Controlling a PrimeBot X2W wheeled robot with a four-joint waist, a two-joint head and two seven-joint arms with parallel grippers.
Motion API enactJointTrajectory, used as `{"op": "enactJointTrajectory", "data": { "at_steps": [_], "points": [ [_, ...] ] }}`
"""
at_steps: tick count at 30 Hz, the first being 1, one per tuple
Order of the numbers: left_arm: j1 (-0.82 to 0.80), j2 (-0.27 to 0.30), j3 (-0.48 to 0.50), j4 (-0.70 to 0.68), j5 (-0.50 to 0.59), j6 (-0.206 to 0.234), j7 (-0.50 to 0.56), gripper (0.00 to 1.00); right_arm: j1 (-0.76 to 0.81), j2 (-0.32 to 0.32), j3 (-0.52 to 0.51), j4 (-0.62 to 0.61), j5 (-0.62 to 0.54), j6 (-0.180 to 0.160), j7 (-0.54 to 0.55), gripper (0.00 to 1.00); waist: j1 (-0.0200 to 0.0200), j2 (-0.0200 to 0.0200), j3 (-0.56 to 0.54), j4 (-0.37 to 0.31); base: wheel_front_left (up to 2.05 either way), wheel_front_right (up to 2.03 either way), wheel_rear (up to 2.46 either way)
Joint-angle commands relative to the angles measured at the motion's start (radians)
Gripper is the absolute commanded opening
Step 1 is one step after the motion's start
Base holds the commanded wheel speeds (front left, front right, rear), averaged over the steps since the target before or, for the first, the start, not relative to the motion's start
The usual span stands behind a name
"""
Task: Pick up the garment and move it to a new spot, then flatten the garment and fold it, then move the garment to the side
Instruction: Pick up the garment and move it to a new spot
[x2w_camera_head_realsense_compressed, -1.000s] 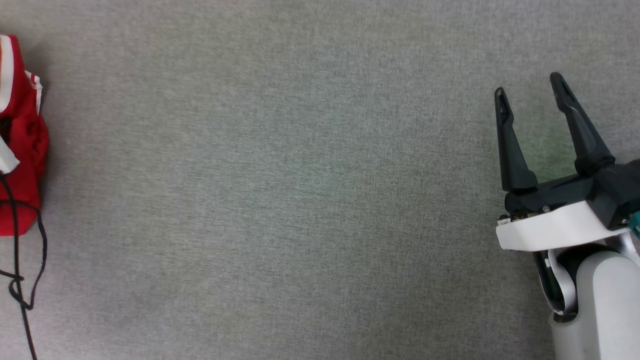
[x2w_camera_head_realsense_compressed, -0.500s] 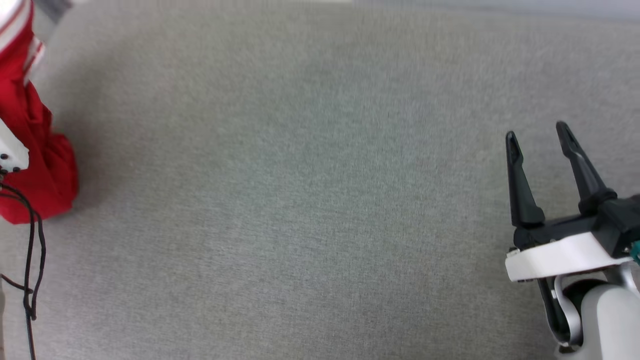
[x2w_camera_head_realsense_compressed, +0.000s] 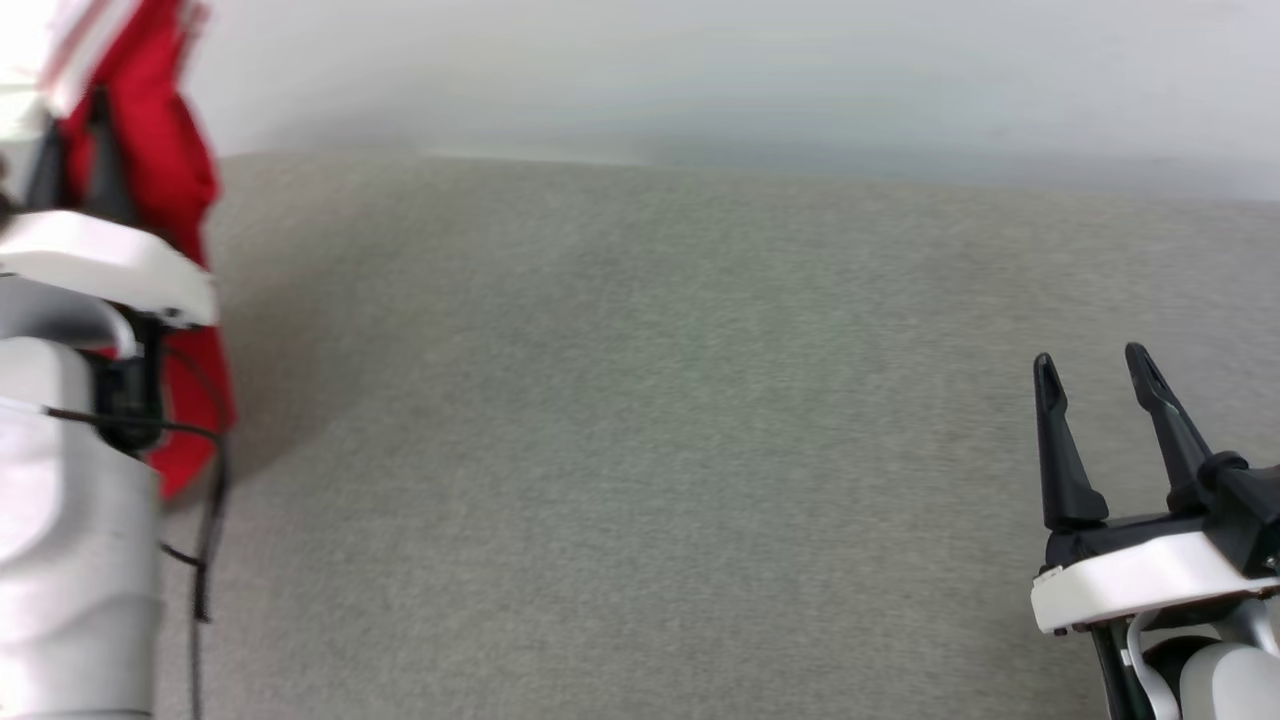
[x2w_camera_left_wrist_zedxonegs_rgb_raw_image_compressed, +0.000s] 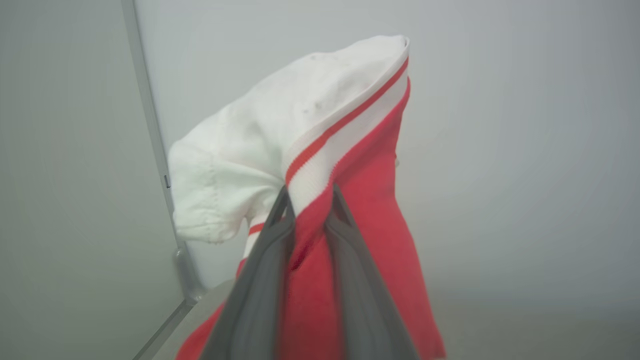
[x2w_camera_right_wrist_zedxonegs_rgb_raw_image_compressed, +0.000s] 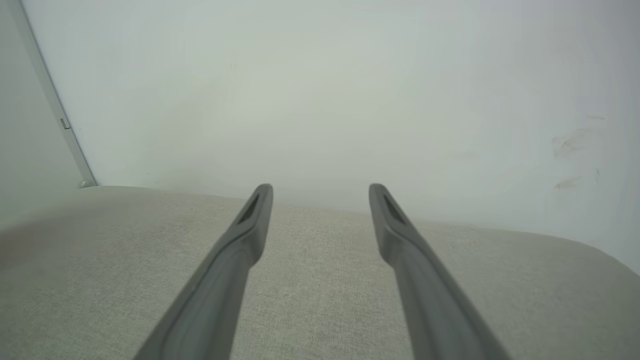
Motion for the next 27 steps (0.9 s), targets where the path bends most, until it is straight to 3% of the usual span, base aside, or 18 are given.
{"op": "enactJointTrajectory", "data": {
  "at_steps": [1,10,17,23,27],
  "points": [
    [0.026,-0.023,-0.012,-0.032,-0.005,0.002,0.001,0.0,0.017,0.002,-0.004,-0.004,0.005,0.0,0.002,1.0,0.0002,0.0,-0.038,-0.044,0.0,0.0,0.0],
    [0.168,-0.172,-0.127,-0.283,-0.009,0.005,0.039,0.0,0.052,0.002,0.007,-0.014,0.013,0.0,0.033,1.0,0.0002,0.0,-0.083,-0.175,0.0,0.0,0.0],
    [0.228,-0.283,-0.308,-0.412,-0.005,-0.026,0.086,0.0,0.028,0.002,-0.008,-0.038,0.02,0.0,0.039,1.0,0.0002,0.0,-0.01,-0.246,0.0,0.0,0.0],
    [0.256,-0.315,-0.474,-0.393,-0.013,-0.051,0.089,0.0,-0.006,0.002,-0.012,-0.047,0.03,0.0,0.026,1.0,0.0002,0.0,0.104,-0.268,0.0,0.0,0.0],
    [0.283,-0.313,-0.523,-0.332,0.008,-0.043,0.075,0.0,-0.033,0.002,-0.005,-0.034,0.038,0.0,0.009,1.0,0.0002,0.0,0.167,-0.266,0.0,0.0,0.0]
  ]
}}
